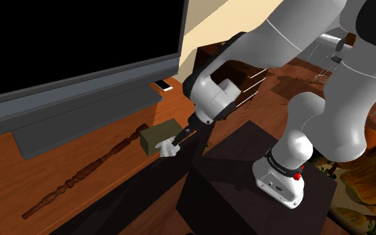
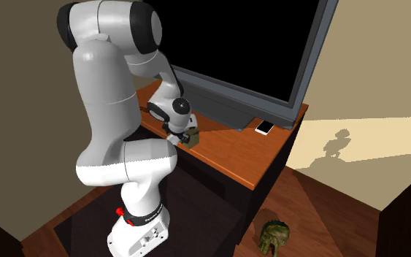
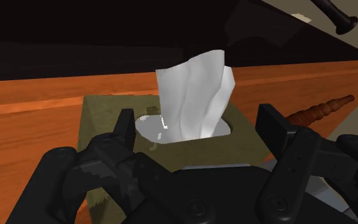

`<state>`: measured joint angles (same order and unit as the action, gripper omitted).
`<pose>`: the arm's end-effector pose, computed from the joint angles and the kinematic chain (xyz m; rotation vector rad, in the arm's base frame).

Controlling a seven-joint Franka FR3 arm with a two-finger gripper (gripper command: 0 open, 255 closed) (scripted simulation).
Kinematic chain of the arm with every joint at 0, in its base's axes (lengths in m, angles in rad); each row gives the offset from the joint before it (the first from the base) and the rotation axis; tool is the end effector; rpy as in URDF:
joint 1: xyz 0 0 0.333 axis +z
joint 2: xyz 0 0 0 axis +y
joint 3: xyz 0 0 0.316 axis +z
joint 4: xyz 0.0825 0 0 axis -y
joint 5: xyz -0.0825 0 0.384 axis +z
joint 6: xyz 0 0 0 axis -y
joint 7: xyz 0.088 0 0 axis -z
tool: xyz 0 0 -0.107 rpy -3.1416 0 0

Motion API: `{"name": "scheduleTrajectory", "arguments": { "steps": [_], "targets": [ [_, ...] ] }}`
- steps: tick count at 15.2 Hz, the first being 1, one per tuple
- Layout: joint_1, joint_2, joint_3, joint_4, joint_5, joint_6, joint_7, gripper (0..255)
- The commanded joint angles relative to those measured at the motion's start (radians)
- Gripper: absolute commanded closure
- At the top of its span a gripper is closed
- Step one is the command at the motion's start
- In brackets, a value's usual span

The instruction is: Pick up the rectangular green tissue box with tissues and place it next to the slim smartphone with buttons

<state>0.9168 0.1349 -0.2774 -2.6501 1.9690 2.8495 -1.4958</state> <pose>0.3225 0.1725 0.1807 -2.6535 -0.3031 -0.3797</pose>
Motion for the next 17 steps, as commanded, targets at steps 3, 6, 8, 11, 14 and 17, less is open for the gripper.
{"name": "scheduleTrajectory", "arguments": {
  "steps": [3,6,8,11,14,17],
  "targets": [
    [0.011,0.096,-0.001,0.058,0.125,-0.036,-0.106,0],
    [0.017,0.154,-0.001,0.095,0.169,-0.055,-0.138,0],
    [0.019,0.165,-0.001,0.102,0.177,-0.059,-0.143,0],
    [0.019,0.165,-0.001,0.102,0.177,-0.059,-0.143,0],
    [0.019,0.165,-0.001,0.102,0.177,-0.059,-0.143,0],
    [0.019,0.165,-0.001,0.102,0.177,-0.059,-0.143,255]
  ]
}}
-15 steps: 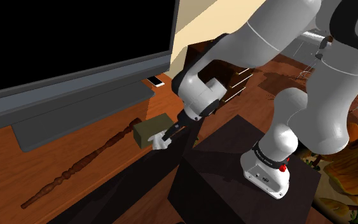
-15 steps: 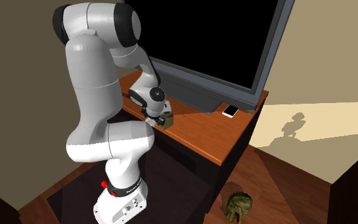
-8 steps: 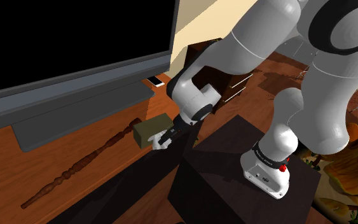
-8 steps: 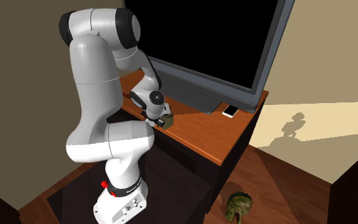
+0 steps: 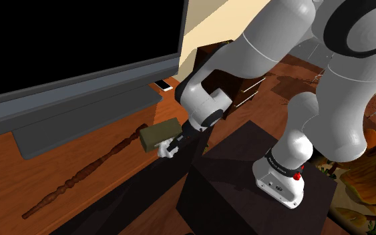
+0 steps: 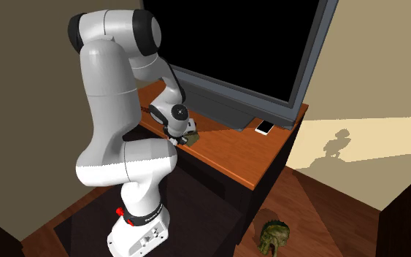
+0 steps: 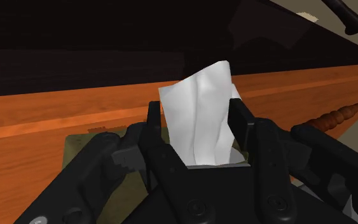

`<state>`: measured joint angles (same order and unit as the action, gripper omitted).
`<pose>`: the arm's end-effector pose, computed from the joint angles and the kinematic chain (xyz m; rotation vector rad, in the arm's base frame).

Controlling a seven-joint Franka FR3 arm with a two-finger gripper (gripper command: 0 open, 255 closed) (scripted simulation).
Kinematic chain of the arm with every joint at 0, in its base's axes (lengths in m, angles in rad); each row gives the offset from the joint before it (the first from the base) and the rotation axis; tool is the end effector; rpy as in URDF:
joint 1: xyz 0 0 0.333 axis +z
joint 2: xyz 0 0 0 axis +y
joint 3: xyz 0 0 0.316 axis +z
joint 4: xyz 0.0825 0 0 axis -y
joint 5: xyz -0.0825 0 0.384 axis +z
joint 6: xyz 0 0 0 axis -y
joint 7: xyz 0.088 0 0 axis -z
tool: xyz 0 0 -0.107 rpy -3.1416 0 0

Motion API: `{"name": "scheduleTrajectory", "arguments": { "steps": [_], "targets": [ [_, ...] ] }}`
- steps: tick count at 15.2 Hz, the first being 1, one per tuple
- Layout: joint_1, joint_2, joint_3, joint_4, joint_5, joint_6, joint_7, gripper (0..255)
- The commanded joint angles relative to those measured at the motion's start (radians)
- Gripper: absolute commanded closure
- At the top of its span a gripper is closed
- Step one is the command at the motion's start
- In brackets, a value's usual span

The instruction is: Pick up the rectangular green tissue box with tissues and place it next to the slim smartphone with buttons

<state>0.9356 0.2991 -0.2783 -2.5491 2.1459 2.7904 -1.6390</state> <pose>0.3301 0.1921 0.1424 -2.6467 -0.3039 -0.3940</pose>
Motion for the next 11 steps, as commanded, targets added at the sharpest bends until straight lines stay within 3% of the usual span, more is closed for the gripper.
{"name": "scheduleTrajectory", "arguments": {
  "steps": [1,8,11],
  "targets": [
    [0.0,0.001,0.0,0.001,0.0,0.0,0.0,255],
    [0.0,0.001,0.0,0.001,0.0,0.0,0.0,255],
    [-0.003,-0.052,0.009,-0.019,-0.056,0.03,0.056,255]
  ]
}}
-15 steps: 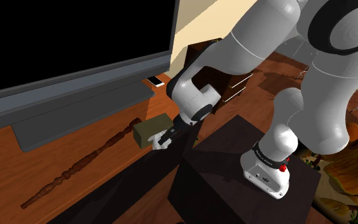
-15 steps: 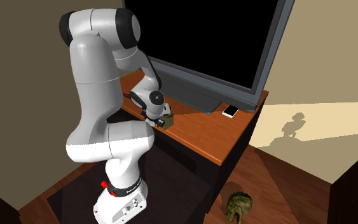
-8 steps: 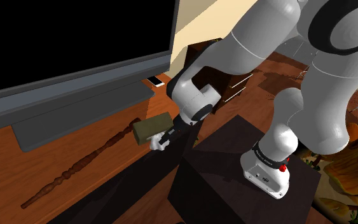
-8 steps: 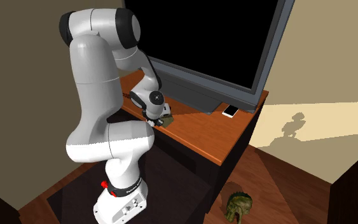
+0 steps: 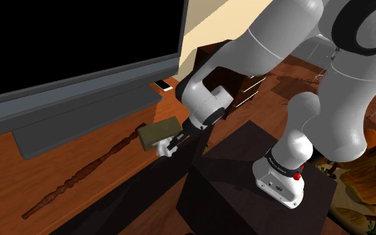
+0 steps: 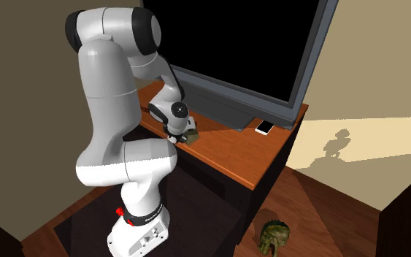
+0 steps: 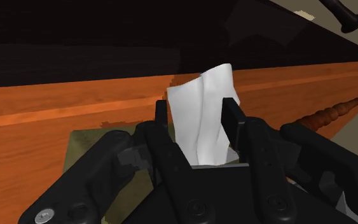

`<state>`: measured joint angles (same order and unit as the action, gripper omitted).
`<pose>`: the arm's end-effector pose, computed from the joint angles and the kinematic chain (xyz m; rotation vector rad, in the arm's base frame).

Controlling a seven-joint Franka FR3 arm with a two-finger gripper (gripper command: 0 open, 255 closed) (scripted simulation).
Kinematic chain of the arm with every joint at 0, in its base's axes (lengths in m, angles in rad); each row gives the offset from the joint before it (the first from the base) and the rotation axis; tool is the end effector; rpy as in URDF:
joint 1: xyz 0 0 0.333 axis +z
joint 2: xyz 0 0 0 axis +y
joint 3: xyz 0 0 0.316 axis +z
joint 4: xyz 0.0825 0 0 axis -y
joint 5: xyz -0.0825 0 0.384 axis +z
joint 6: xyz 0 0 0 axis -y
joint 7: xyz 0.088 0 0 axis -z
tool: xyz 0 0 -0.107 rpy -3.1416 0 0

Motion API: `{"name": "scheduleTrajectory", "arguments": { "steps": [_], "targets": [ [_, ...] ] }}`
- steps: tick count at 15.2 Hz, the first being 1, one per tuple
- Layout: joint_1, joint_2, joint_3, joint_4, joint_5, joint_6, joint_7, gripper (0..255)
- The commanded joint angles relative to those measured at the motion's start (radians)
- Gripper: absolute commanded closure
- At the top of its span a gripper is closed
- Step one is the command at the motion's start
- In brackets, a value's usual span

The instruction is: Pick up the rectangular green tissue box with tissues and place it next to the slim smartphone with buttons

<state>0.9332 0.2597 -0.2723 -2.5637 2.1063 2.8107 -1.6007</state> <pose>0.3301 0.1923 0.1541 -2.6449 -0.3046 -0.3947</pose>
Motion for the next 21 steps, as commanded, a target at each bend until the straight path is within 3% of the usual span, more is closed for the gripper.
{"name": "scheduleTrajectory", "arguments": {
  "steps": [1,12,21],
  "targets": [
    [-0.002,-0.031,0.005,-0.011,-0.037,0.019,0.038,255],
    [-0.003,-0.231,0.031,-0.097,-0.345,0.109,0.353,255],
    [-0.012,-0.405,0.042,-0.187,-0.75,0.146,0.75,255]
  ]
}}
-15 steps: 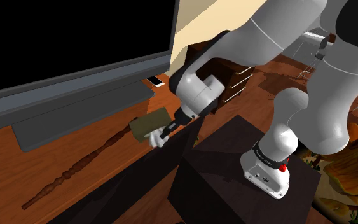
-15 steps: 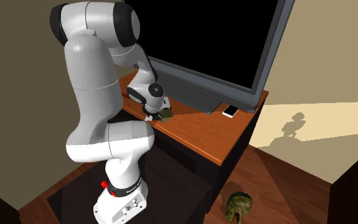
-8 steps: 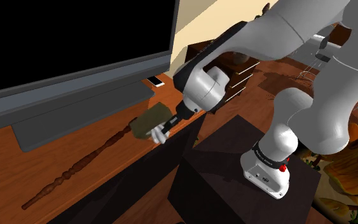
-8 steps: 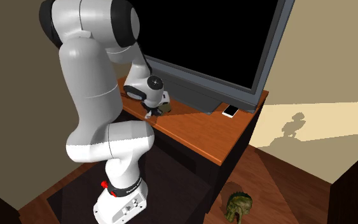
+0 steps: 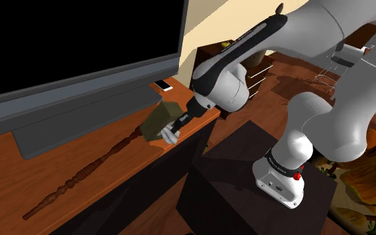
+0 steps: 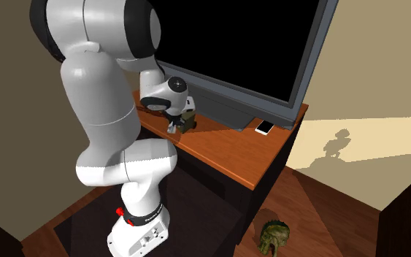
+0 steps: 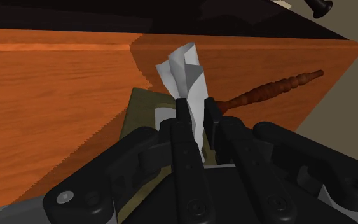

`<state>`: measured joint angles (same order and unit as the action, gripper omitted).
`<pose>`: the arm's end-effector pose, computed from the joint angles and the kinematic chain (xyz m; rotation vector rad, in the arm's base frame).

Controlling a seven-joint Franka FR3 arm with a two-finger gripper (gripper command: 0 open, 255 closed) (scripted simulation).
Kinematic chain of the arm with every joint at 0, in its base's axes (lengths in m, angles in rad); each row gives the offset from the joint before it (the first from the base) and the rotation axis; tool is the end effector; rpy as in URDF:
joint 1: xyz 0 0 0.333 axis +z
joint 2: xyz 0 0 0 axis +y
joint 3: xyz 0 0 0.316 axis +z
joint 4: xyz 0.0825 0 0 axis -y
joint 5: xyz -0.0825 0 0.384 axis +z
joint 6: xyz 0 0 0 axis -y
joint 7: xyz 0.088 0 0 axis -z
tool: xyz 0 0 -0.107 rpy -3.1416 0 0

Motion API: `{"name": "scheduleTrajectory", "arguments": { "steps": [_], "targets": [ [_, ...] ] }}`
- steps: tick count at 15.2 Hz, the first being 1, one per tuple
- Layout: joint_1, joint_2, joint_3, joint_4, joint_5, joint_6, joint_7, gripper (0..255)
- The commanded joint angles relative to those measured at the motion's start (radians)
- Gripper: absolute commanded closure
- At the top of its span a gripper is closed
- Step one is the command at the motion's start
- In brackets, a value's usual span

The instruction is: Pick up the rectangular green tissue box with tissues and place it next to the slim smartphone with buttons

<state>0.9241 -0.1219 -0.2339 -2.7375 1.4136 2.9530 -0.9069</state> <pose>0.3312 0.1918 0.2630 -2.6463 -0.3029 -0.3938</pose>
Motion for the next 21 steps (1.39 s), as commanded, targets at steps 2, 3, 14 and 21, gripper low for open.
{"name": "scheduleTrajectory", "arguments": {
  "steps": [2,3,14,21],
  "targets": [
    [-0.021,-0.062,0.015,-0.034,-0.164,0.001,0.157,255],
    [-0.033,-0.082,0.022,-0.043,-0.218,-0.002,0.206,255],
    [-0.229,-0.137,-0.054,-0.014,-0.52,-0.157,0.273,255],
    [-0.32,-0.037,-0.205,0.122,-0.573,-0.306,0.121,255]
  ]
}}
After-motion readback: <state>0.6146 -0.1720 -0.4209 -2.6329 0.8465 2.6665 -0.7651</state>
